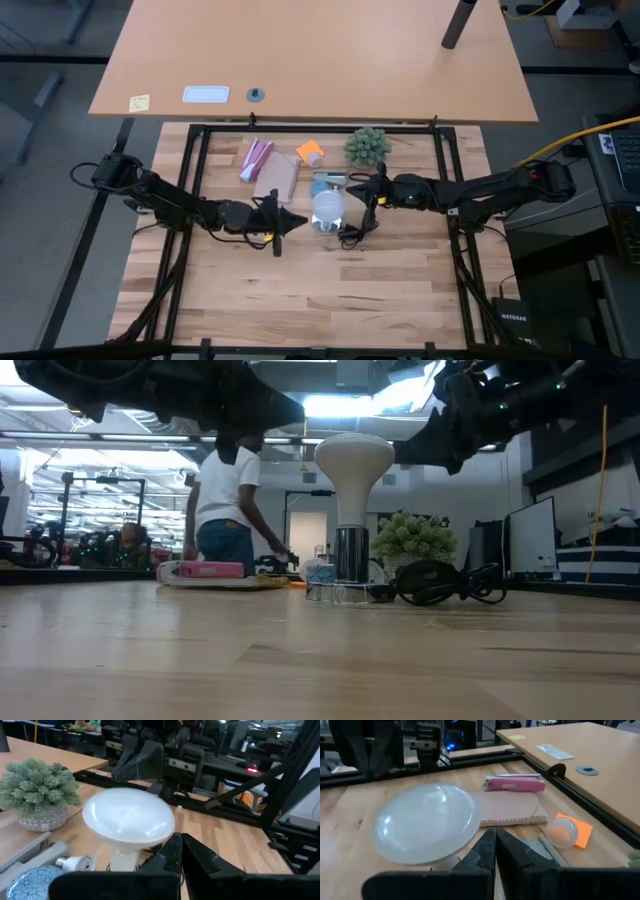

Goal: Screw lightbulb
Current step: Insert the lightbulb into the silver lamp socket

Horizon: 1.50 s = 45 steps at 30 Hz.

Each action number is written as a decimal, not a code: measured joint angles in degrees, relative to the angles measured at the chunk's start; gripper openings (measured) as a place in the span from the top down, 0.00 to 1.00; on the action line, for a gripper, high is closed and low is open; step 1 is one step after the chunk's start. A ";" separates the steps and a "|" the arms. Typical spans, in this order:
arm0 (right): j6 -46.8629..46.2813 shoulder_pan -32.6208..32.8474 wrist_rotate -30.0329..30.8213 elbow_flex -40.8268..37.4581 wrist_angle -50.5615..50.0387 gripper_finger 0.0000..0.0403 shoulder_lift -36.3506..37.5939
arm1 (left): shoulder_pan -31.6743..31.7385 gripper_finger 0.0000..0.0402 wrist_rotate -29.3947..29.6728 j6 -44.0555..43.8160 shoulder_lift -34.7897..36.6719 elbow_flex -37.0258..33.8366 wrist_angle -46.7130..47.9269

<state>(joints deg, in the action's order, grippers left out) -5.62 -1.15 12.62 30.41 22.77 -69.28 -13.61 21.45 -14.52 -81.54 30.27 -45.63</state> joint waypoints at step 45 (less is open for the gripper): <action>-3.96 -0.09 -9.92 0.01 0.93 0.96 -3.63 | 4.15 1.00 0.02 1.04 -7.93 4.97 3.26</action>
<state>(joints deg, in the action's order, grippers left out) -9.58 -1.23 2.70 30.43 23.71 -72.90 -9.45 21.47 -13.48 -89.47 35.24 -42.36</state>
